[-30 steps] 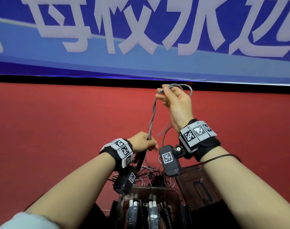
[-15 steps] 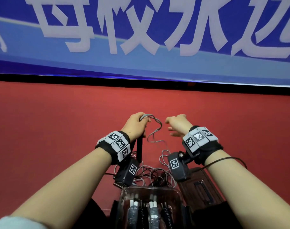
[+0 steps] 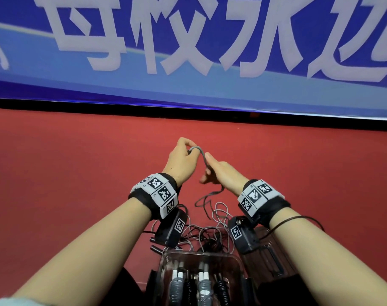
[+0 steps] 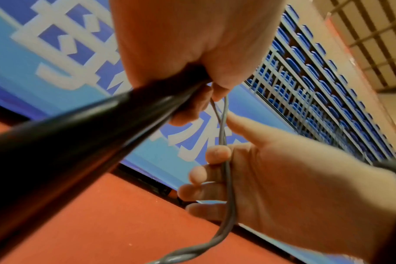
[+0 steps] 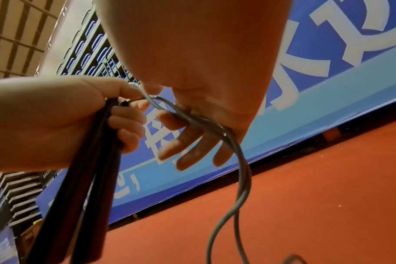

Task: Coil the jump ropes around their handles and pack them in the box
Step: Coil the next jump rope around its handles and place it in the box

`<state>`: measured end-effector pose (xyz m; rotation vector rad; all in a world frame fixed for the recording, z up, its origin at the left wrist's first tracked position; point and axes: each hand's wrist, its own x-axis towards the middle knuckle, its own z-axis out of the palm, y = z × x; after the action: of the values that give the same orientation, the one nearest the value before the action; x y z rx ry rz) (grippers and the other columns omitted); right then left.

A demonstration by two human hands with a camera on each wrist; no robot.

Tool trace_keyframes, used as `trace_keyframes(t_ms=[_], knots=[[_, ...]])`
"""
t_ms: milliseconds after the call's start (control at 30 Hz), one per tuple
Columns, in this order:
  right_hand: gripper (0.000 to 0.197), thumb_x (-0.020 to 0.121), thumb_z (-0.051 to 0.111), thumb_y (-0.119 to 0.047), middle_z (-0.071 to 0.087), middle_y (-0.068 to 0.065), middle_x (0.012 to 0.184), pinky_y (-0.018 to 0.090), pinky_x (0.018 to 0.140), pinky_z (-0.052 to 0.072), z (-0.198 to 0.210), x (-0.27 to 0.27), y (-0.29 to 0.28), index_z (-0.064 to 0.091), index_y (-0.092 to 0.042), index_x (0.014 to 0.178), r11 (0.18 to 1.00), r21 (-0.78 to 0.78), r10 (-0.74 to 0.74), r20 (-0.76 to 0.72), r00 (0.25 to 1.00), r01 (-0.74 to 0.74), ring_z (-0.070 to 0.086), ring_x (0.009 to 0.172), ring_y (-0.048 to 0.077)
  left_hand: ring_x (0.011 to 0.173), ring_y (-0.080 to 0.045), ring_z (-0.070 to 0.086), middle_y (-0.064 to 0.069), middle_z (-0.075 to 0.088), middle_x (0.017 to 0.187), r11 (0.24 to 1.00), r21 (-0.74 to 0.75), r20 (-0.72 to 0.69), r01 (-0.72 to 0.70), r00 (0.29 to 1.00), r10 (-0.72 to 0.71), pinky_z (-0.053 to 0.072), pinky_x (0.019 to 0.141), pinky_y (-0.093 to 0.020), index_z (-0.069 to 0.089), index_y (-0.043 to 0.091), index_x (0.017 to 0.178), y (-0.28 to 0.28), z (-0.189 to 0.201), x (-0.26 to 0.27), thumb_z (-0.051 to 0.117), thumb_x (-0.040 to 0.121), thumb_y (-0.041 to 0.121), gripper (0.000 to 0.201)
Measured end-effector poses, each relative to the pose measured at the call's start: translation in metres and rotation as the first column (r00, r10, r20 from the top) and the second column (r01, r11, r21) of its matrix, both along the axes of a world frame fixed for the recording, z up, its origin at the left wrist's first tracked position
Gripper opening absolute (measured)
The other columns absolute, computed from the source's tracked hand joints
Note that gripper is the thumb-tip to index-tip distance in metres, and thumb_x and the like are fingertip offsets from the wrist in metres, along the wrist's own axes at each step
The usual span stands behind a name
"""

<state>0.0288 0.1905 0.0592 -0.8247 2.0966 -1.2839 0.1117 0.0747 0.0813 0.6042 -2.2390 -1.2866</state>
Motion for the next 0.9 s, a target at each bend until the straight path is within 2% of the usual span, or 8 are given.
trace_keyframes(t_ms=[100, 233, 400, 467, 600, 767, 833, 900], knots=[[0.048, 0.099, 0.037, -0.054, 0.044, -0.005, 0.05, 0.033, 0.064, 0.051, 0.004, 0.007, -0.004, 0.044, -0.017, 0.069, 0.996, -0.087, -0.018, 0.139, 0.99, 0.03, 0.045, 0.047, 0.015, 0.047, -0.015, 0.039, -0.002, 0.047, 0.063, 0.953, 0.304, -0.104, -0.021, 0.993, 0.055, 0.035, 0.052, -0.028, 0.049, 0.019, 0.093, -0.001, 0.001, -0.004, 0.046, 0.095, 0.009, 0.011], [0.044, 0.099, 0.04, -0.049, 0.034, -0.011, 0.049, 0.025, 0.047, 0.029, 0.007, 0.005, -0.008, 0.048, -0.02, 0.068, 0.988, -0.143, -0.057, 0.008, 0.998, 0.058, 0.029, 0.043, 0.01, 0.039, -0.009, 0.022, 0.003, 0.029, 0.052, 0.756, 0.65, -0.198, 0.069, 0.977, 0.081, 0.018, 0.041, -0.018, 0.055, 0.011, 0.087, 0.002, 0.017, 0.001, 0.039, 0.091, 0.005, 0.018], [0.038, 0.103, 0.038, -0.036, 0.035, -0.005, 0.056, 0.022, 0.044, 0.025, 0.005, 0.009, -0.011, 0.061, -0.018, 0.079, 0.982, -0.183, 0.034, -0.068, 0.997, -0.046, 0.028, 0.042, 0.007, 0.036, -0.007, 0.02, 0.002, 0.028, 0.054, 0.625, 0.78, -0.26, 0.047, 0.931, 0.255, 0.018, 0.035, -0.016, 0.056, 0.006, 0.076, -0.003, 0.021, 0.0, 0.04, 0.092, 0.018, 0.026], [0.035, 0.103, 0.038, -0.034, 0.038, 0.0, 0.058, 0.024, 0.045, 0.027, 0.001, 0.011, -0.009, 0.065, -0.022, 0.084, 0.987, -0.14, 0.049, -0.191, 0.98, -0.077, 0.031, 0.044, 0.011, 0.033, -0.006, 0.025, 0.003, 0.031, 0.051, 0.561, 0.828, -0.248, 0.002, 0.898, 0.363, 0.02, 0.032, -0.016, 0.055, 0.005, 0.072, -0.006, 0.02, -0.001, 0.045, 0.095, 0.02, 0.029], [0.027, 0.104, 0.037, -0.029, 0.055, 0.0, 0.063, 0.029, 0.053, 0.036, -0.014, 0.018, -0.009, 0.064, -0.024, 0.108, 0.987, -0.044, 0.119, -0.456, 0.882, -0.156, 0.045, 0.052, 0.015, 0.025, -0.006, 0.027, 0.006, 0.03, 0.038, 0.336, 0.942, -0.165, -0.004, 0.865, 0.473, 0.024, 0.031, -0.008, 0.05, 0.008, 0.072, -0.014, 0.016, 0.002, 0.043, 0.103, 0.033, 0.041], [0.028, 0.104, 0.042, -0.023, 0.069, 0.008, 0.101, 0.04, 0.078, 0.052, -0.018, 0.022, -0.015, 0.057, -0.019, 0.127, 0.974, -0.069, 0.163, -0.451, 0.878, -0.217, 0.065, 0.089, 0.024, 0.024, -0.008, 0.027, 0.005, 0.029, 0.036, 0.248, 0.967, -0.096, -0.054, 0.828, 0.553, 0.026, 0.032, -0.009, 0.054, 0.009, 0.075, -0.025, 0.009, 0.003, 0.04, 0.104, 0.037, 0.043], [0.027, 0.103, 0.043, -0.024, 0.071, 0.006, 0.102, 0.04, 0.076, 0.051, -0.018, 0.021, -0.016, 0.062, -0.022, 0.123, 0.973, -0.116, 0.139, -0.391, 0.91, -0.199, 0.065, 0.087, 0.024, 0.024, -0.008, 0.027, 0.005, 0.028, 0.036, 0.207, 0.977, -0.081, -0.05, 0.814, 0.576, 0.026, 0.033, -0.008, 0.054, 0.009, 0.076, -0.03, 0.011, 0.004, 0.039, 0.104, 0.037, 0.042], [0.028, 0.103, 0.042, -0.033, 0.07, -0.002, 0.081, 0.035, 0.064, 0.047, -0.017, 0.023, -0.018, 0.069, -0.024, 0.106, 0.974, -0.191, 0.088, -0.179, 0.98, -0.122, 0.06, 0.068, 0.019, 0.023, -0.009, 0.025, 0.006, 0.026, 0.035, 0.167, 0.985, -0.069, -0.038, 0.806, 0.588, 0.025, 0.034, -0.007, 0.053, 0.011, 0.078, -0.034, 0.014, 0.004, 0.036, 0.105, 0.037, 0.041]])
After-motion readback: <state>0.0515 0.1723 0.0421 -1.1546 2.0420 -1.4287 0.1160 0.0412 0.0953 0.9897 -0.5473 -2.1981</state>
